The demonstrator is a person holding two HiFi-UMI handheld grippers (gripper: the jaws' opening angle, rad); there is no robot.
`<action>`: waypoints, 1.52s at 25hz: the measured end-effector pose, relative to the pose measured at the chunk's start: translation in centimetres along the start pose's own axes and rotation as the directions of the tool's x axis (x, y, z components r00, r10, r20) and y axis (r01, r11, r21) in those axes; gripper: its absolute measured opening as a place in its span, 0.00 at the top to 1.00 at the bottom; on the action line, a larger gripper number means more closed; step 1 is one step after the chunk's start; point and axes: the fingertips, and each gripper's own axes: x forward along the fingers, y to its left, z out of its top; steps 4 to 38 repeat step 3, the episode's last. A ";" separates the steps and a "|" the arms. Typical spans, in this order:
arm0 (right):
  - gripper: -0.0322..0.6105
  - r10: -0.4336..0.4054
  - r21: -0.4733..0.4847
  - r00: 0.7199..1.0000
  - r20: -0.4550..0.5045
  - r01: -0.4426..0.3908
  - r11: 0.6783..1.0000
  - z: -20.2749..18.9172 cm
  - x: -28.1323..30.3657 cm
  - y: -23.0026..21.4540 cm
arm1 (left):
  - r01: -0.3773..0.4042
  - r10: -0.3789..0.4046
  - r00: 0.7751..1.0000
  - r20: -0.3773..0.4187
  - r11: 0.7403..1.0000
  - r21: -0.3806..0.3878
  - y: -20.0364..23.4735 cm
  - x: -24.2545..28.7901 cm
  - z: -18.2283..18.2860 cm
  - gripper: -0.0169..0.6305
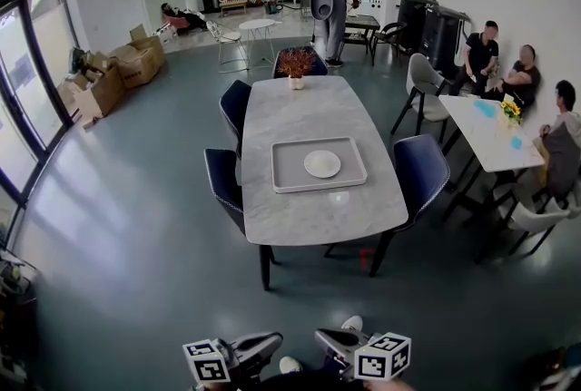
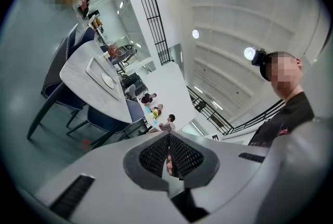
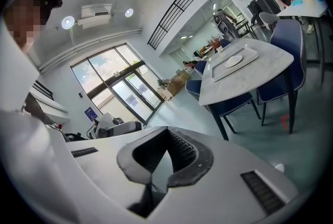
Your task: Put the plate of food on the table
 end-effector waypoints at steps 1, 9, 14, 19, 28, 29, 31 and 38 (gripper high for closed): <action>0.94 -0.002 -0.003 1.000 -0.002 0.002 1.000 -0.1 0.1 0.0 | -0.001 0.001 1.000 -0.002 1.000 0.005 0.0 0.0 0.0 0.96; 0.94 -0.006 -0.008 1.000 -0.005 0.006 1.000 -0.2 0.3 -0.1 | -0.005 0.005 1.000 -0.006 1.000 0.013 0.1 -0.2 0.1 0.96; 0.94 -0.006 -0.008 1.000 -0.005 0.006 1.000 -0.2 0.3 -0.1 | -0.005 0.005 1.000 -0.006 1.000 0.013 0.1 -0.2 0.1 0.96; 0.94 -0.006 -0.008 1.000 -0.005 0.006 1.000 -0.2 0.3 -0.1 | -0.005 0.005 1.000 -0.006 1.000 0.013 0.1 -0.2 0.1 0.96; 0.94 -0.006 -0.008 1.000 -0.005 0.006 1.000 -0.2 0.3 -0.1 | -0.005 0.005 1.000 -0.006 1.000 0.013 0.1 -0.2 0.1 0.96; 0.94 -0.006 -0.008 1.000 -0.005 0.006 1.000 -0.2 0.3 -0.1 | -0.005 0.005 1.000 -0.006 1.000 0.013 0.1 -0.2 0.1 0.96; 0.94 -0.006 -0.008 1.000 -0.005 0.006 1.000 -0.2 0.3 -0.1 | -0.005 0.005 1.000 -0.006 1.000 0.013 0.1 -0.2 0.1 0.96; 0.94 -0.006 -0.008 1.000 -0.005 0.006 1.000 -0.2 0.3 -0.1 | -0.005 0.005 1.000 -0.006 1.000 0.013 0.1 -0.2 0.1 0.96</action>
